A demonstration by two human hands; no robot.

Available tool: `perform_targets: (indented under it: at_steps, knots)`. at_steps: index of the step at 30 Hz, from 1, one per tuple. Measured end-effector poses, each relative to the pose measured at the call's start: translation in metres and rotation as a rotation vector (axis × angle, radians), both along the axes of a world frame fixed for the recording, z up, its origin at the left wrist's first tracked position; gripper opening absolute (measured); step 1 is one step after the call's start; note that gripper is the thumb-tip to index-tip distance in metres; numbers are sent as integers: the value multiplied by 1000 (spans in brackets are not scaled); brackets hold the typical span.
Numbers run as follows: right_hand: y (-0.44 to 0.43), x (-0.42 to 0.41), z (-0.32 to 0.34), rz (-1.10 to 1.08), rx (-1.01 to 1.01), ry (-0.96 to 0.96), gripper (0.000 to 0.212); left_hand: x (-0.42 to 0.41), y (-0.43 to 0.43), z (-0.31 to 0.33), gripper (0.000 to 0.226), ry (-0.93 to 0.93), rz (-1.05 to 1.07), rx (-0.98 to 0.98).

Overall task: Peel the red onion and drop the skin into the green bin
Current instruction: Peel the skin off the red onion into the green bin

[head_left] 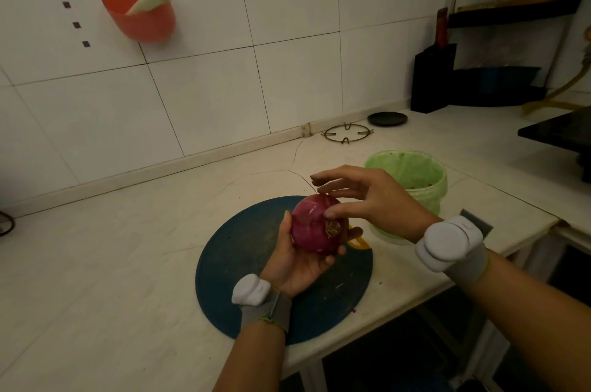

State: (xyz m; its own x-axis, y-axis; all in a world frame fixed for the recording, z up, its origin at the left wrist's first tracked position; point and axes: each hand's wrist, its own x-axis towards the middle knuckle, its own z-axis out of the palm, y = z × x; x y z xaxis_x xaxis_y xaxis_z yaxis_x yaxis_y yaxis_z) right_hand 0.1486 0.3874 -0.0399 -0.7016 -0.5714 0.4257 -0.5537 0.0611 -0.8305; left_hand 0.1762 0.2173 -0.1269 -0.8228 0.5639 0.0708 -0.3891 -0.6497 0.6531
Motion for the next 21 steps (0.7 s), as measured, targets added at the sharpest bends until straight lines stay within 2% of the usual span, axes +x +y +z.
perform_targets:
  at_steps: [7,9,13,16,21]
  knots:
    - [-9,1,-9,-158,-68,151,9,-2,-2,-1,80,-14,-53,87]
    - [-11,-1,-8,-202,-60,160,8,-1,-1,1,80,-26,-23,56]
    - [-8,-3,-3,-219,-99,72,8,-1,1,-2,99,-58,112,-52]
    - [-6,-4,1,-244,-132,30,7,0,4,-1,101,2,166,-135]
    - [-1,-6,0,-303,-148,-88,7,2,4,3,107,69,164,-143]
